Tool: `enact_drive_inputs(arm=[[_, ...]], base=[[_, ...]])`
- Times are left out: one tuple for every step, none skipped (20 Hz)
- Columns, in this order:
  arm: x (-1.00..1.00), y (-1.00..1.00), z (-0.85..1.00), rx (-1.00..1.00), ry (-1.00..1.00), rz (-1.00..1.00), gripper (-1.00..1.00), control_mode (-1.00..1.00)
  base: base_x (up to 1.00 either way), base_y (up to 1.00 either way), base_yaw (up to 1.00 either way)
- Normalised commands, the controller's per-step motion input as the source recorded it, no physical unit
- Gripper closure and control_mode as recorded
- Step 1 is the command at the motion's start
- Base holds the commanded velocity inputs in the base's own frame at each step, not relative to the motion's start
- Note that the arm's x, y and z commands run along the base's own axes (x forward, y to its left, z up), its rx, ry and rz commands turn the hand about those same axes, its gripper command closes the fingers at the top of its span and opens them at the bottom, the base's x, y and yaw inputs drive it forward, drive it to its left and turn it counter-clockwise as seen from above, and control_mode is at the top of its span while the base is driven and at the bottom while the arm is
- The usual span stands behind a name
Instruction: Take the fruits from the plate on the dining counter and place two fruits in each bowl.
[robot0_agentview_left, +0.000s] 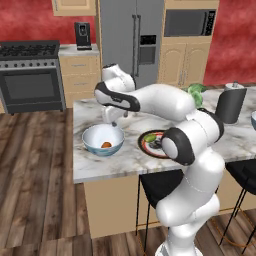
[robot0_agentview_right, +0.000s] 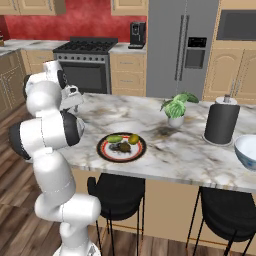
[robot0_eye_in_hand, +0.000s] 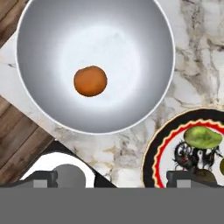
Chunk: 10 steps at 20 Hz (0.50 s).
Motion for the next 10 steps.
enact_drive_inputs(arm=[[-0.25, -0.41, 0.39, -0.07, -0.1, -0.27, -1.0, -1.0], [-0.24, -0.44, 0.4, -0.06, -0.09, -0.29, -1.0, -1.0], [-0.21, -0.47, 0.37, -0.04, -0.08, -0.31, -1.0, -1.0], [-0.19, -0.49, 0.36, -0.02, -0.08, -0.33, -1.0, -1.0], [-0.17, -0.52, 0.31, 0.0, -0.07, -0.35, -1.0, -1.0], [-0.19, -0.55, 0.24, 0.0, -0.06, -0.35, -1.0, -1.0], [-0.14, -0.61, 0.13, 0.0, -0.03, -0.37, -1.0, -1.0], [-0.1, -0.62, 0.0, 0.0, 0.0, -0.37, -1.0, -1.0], [0.0, -0.66, 0.0, 0.03, 0.0, -0.37, -1.0, -1.0], [0.0, -0.73, -0.01, 0.07, 0.0, -0.37, -1.0, -1.0]], base=[[0.0, 0.0, 0.0], [0.0, 0.0, 0.0], [0.0, 0.0, 0.0], [0.0, 0.0, 0.0], [0.0, 0.0, 0.0], [0.0, 0.0, 0.0], [0.0, 0.0, 0.0], [0.0, 0.0, 0.0], [0.0, 0.0, 0.0], [0.0, 0.0, 0.0]])
